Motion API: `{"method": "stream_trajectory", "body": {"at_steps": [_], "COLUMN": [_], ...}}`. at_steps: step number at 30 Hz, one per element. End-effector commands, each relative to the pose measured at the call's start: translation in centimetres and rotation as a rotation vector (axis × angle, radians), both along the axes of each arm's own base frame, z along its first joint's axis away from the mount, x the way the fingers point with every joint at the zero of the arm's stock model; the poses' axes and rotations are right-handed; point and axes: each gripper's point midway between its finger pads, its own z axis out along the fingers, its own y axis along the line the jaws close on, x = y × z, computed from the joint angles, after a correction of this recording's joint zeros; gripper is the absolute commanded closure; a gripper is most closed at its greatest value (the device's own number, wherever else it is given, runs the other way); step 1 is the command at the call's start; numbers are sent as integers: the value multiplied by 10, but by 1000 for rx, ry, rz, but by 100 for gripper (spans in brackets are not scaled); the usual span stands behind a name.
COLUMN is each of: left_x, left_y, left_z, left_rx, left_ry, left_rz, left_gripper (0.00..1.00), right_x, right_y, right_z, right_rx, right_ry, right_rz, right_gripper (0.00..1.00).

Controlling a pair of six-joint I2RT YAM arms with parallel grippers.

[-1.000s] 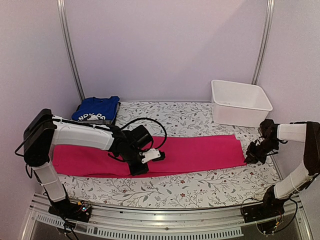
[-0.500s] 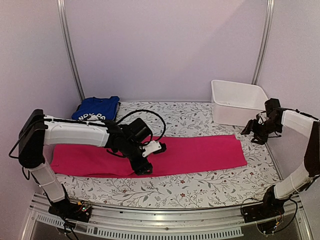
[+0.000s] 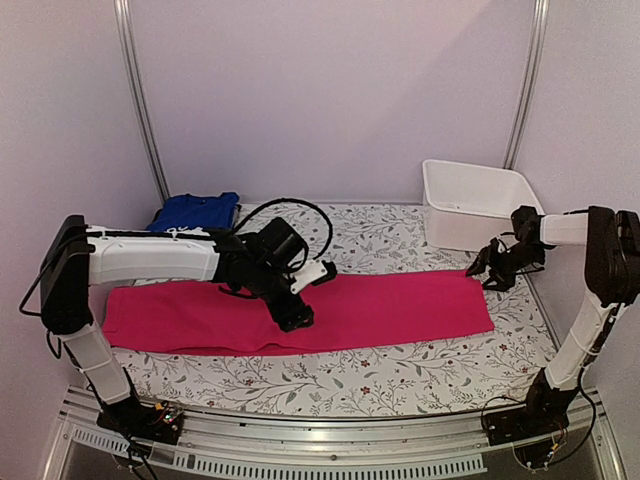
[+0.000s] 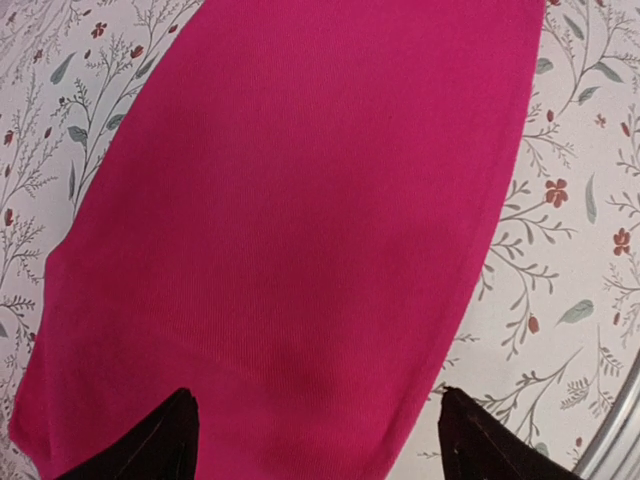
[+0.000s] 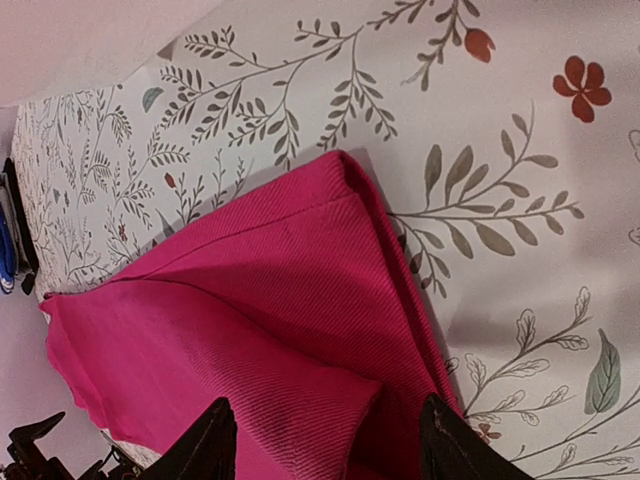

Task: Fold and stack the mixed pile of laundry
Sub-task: Smooth out the rectangle-folded trousers at the center of the board, then move the rectangle-folded trousers to the center of the board.

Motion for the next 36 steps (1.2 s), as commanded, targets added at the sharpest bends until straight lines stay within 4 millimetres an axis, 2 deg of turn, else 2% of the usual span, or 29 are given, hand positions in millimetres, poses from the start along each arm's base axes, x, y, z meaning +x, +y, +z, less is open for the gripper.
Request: {"method": "stream_trajectory", "body": {"at_steps": [1, 3, 7, 10, 12, 14, 16, 18, 19, 21, 23, 27, 29, 31, 32, 36], "left_x": [7, 6, 4, 4, 3, 7, 10, 14, 16, 22, 31, 49, 58, 68, 74, 85], "left_y": [1, 3, 6, 9, 11, 17, 20, 24, 26, 29, 34, 46, 55, 67, 75, 101], "left_z": [-4, -6, -11, -13, -14, -16, -16, -14, -12, -4, 6, 33, 45, 55, 59, 65], "left_rx": [15, 19, 29, 32, 33, 53, 55, 48, 40, 15, -18, -113, -165, -224, -261, -393], "left_ry": [-2, 0, 6, 9, 9, -8, -10, -8, -9, -19, -42, -68, -64, -44, -18, 84], "left_rz": [19, 18, 18, 20, 21, 42, 61, 90, 106, 144, 193, 301, 371, 444, 486, 622], "left_gripper": [17, 17, 17, 17, 17, 17, 17, 16, 15, 10, 2, 0, 0, 0, 0, 0], "right_x": [7, 8, 8, 1, -8, -12, -16, -19, -18, -15, -15, -10, -8, -6, -4, 10], "right_y": [19, 29, 46, 53, 57, 42, 14, -7, -9, -6, -6, -1, 8, 18, 28, 70], "right_z": [11, 20, 42, 66, 74, 66, 53, 46, 47, 49, 44, 21, 8, 3, 6, 38], "right_rx": [121, 194, 296, 327, 325, 203, 13, -106, -116, -98, -95, -87, -108, -186, -220, -216], "right_ry": [-39, -68, -151, -234, -268, -257, -204, -162, -168, -186, -176, -122, -94, -87, -104, -230], "right_rz": [46, 65, 133, 191, 228, 206, 125, 55, 45, 48, 40, 64, 101, 153, 190, 274], "right_gripper": [46, 53, 73, 78, 79, 78, 77, 66, 60, 50, 45, 44, 43, 44, 44, 44]}}
